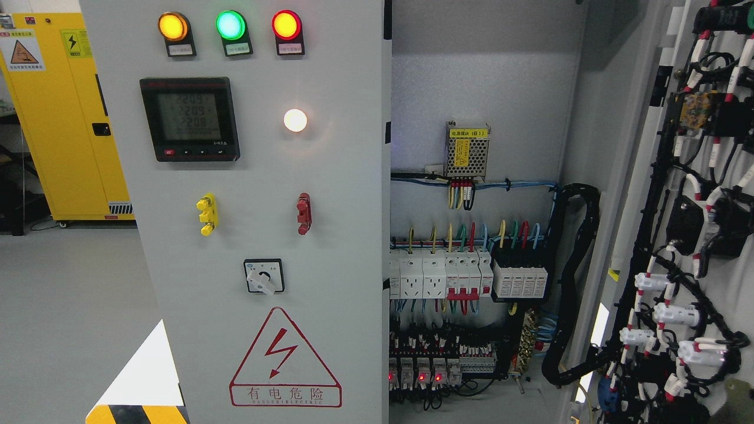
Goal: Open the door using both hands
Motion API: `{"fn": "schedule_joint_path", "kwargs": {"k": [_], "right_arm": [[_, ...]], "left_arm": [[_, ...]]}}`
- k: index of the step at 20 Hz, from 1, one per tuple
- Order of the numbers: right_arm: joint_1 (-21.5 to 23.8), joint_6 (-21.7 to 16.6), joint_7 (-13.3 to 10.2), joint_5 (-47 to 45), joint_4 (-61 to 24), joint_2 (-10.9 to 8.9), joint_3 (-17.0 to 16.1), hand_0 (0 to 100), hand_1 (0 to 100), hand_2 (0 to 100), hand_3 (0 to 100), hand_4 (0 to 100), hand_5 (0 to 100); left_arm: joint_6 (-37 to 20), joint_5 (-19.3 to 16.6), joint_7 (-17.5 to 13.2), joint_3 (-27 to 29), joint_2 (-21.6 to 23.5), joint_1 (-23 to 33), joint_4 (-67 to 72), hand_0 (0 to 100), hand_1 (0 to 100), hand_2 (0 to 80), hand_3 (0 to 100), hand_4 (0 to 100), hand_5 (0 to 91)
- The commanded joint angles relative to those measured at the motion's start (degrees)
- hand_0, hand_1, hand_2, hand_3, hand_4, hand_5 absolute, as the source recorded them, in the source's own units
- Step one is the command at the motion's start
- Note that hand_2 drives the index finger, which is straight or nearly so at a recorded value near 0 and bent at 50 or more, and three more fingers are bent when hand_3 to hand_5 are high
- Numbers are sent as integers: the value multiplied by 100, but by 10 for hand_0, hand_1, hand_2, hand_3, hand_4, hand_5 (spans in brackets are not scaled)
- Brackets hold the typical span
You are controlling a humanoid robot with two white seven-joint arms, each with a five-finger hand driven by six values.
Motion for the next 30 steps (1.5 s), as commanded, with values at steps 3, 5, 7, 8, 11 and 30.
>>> {"fn": "schedule_joint_path", "kwargs": {"k": [3, 5, 7, 8, 11, 30], "right_arm": [[105, 2, -2, 0, 1, -8, 0, 0, 500, 40, 0, 0, 0], [105, 2, -2, 0, 10, -26, 0, 0, 500, 40, 0, 0, 0], [105, 2, -2, 0, 10, -26, 0, 0, 500, 40, 0, 0, 0], [105, 2, -2, 0, 10, -26, 0, 0, 500, 40, 0, 0, 0], [105, 2, -2, 0, 10, -26, 0, 0, 500, 40, 0, 0, 0], [105, 2, -2, 0, 10, -26, 9, 0, 500, 40, 0, 0, 0]], "left_arm": [[-1140, -266, 17, 1699, 287, 1614, 2409, 120, 556, 0, 0, 0, 0], [-1299, -257, 9, 1867, 296, 1570, 3157, 120, 556, 0, 0, 0, 0], [-1588, -266, 9, 1912, 252, 1413, 3938, 120, 556, 0, 0, 0, 0], [-1729, -266, 9, 1929, 226, 1307, 4404, 120, 556, 0, 0, 0, 0], [-1923, -275, 9, 1947, 112, 545, 6431, 120, 556, 0, 0, 0, 0], [-2513, -1224, -9, 1393, -434, -12, 9436, 120, 556, 0, 0, 0, 0]]}}
